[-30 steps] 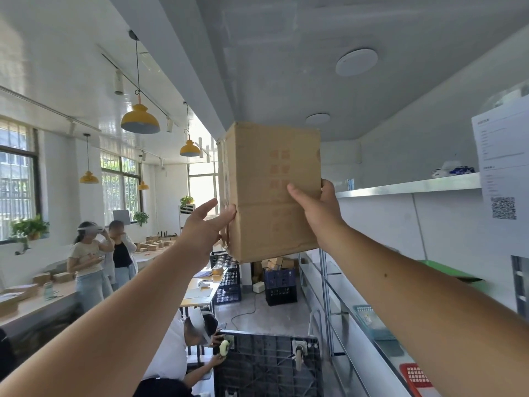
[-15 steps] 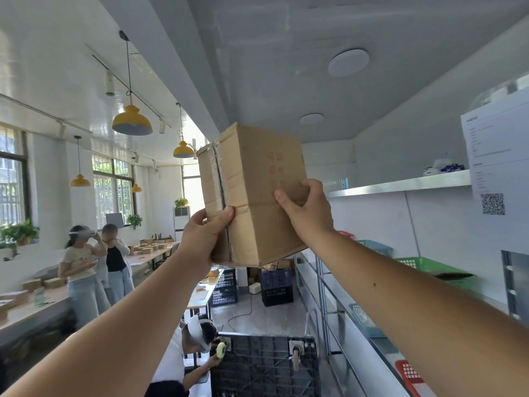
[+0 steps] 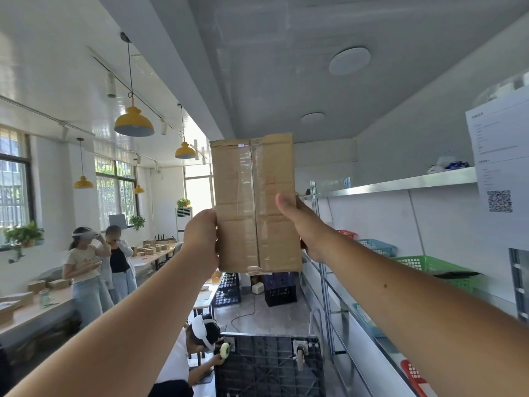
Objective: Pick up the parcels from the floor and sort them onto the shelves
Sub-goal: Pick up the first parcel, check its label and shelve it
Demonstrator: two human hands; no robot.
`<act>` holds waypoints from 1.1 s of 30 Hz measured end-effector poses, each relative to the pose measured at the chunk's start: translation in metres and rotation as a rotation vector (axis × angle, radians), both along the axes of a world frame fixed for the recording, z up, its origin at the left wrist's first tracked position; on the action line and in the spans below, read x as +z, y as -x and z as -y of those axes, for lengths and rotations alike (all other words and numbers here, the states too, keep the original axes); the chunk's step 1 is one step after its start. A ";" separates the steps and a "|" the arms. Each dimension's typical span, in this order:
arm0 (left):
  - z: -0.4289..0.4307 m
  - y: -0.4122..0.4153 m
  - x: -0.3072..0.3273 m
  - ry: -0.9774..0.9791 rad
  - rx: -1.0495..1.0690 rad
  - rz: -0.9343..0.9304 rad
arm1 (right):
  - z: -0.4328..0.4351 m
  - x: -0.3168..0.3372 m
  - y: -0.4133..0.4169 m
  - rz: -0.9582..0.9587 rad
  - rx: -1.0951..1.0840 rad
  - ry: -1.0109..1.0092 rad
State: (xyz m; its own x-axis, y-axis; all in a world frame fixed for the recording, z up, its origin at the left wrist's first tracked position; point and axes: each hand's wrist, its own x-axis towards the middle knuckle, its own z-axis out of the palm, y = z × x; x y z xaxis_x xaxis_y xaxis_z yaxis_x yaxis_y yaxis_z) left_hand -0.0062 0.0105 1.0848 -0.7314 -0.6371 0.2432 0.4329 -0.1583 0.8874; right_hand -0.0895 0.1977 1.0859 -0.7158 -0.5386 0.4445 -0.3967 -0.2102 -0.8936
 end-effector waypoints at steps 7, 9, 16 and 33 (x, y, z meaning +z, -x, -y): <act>0.007 -0.003 -0.004 0.145 -0.058 -0.025 | -0.004 -0.004 0.020 0.106 0.000 0.156; 0.019 0.002 -0.005 0.191 -0.145 -0.022 | -0.007 -0.004 0.022 0.151 0.023 0.166; 0.018 0.000 -0.005 0.265 -0.194 0.071 | -0.023 -0.006 0.030 0.189 0.130 0.175; 0.013 0.011 -0.009 0.368 -0.157 0.056 | -0.024 -0.016 0.046 0.228 0.095 0.201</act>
State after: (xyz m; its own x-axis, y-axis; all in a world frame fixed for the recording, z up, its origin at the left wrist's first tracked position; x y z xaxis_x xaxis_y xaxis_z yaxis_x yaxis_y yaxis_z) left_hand -0.0172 -0.0029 1.0758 -0.8314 -0.3943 0.3915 0.3784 0.1142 0.9186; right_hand -0.1359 0.2220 1.0703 -0.7603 -0.5251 0.3824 -0.1609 -0.4181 -0.8940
